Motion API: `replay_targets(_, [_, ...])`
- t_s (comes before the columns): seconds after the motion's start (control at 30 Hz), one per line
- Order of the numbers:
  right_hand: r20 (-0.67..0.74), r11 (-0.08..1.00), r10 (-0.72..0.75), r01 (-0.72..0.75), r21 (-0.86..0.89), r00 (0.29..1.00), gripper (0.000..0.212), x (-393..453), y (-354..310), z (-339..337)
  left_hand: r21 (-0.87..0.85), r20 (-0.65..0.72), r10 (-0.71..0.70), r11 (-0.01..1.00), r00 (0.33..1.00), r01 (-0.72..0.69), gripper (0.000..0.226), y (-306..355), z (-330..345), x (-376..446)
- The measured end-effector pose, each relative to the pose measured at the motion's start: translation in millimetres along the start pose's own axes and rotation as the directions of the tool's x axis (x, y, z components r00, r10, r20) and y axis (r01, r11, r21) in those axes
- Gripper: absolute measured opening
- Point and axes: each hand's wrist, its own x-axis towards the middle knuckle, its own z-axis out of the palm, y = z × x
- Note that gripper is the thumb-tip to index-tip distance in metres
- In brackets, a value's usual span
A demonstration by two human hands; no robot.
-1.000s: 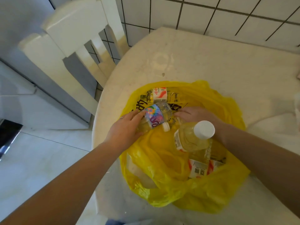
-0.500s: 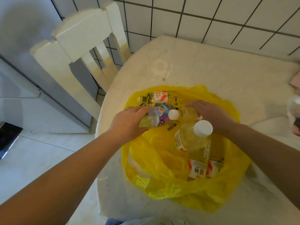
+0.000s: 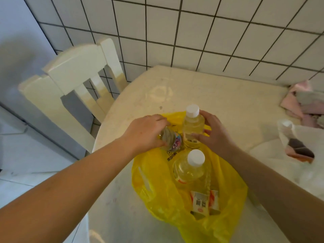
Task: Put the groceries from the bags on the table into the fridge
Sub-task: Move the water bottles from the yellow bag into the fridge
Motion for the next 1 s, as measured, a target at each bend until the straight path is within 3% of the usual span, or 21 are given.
replay_targets(0.17, [-0.026, 1.0, 0.013, -0.013, 0.001, 1.0, 0.074, 2, 9, -2, -0.302, -0.139, -0.14, 0.949, 0.98, 0.093, 0.052, -3, 7, -15])
replay_targets(0.27, [-0.015, 1.0, 0.009, -0.009, -0.008, 1.0, 0.075, 0, 9, -3, -0.339, -0.116, -0.177, 0.932, 0.977, 0.129, 0.048, -1, 8, -21])
replay_targets(0.4, [0.037, 0.998, -0.028, 0.03, -0.048, 0.999, 0.073, -4, 2, -1, -0.18, 0.102, -0.194, 0.961, 0.976, 0.21, 0.058, -2, -2, -19])
replay_targets(0.53, [0.044, 0.996, -0.018, 0.021, -0.085, 0.999, 0.074, -7, -2, -1, -0.007, 0.313, -0.203, 0.976, 0.928, 0.216, 0.061, -6, 1, -30])
replay_targets(0.63, [0.038, 0.997, -0.001, 0.004, -0.082, 0.999, 0.074, -10, -4, -2, -0.021, 0.38, -0.219, 0.969, 0.899, 0.245, 0.067, -6, 22, -48])
replay_targets(0.77, [0.028, 0.998, 0.026, -0.024, -0.065, 0.999, 0.074, -13, -3, -3, -0.054, 0.352, -0.265, 0.952, 0.897, 0.302, 0.076, -11, 49, -60])
replay_targets(0.9, [0.019, 0.998, 0.044, -0.043, -0.055, 0.999, 0.075, -15, -1, -7, -0.042, 0.29, -0.218, 0.97, 0.932, 0.24, 0.081, 1, 46, -59])
replay_targets(1.0, [0.007, 0.997, 0.044, -0.043, -0.067, 0.999, 0.074, -16, -1, -12, -0.317, 0.193, -0.062, 0.941, 0.979, 0.122, 0.094, 29, 30, -61])
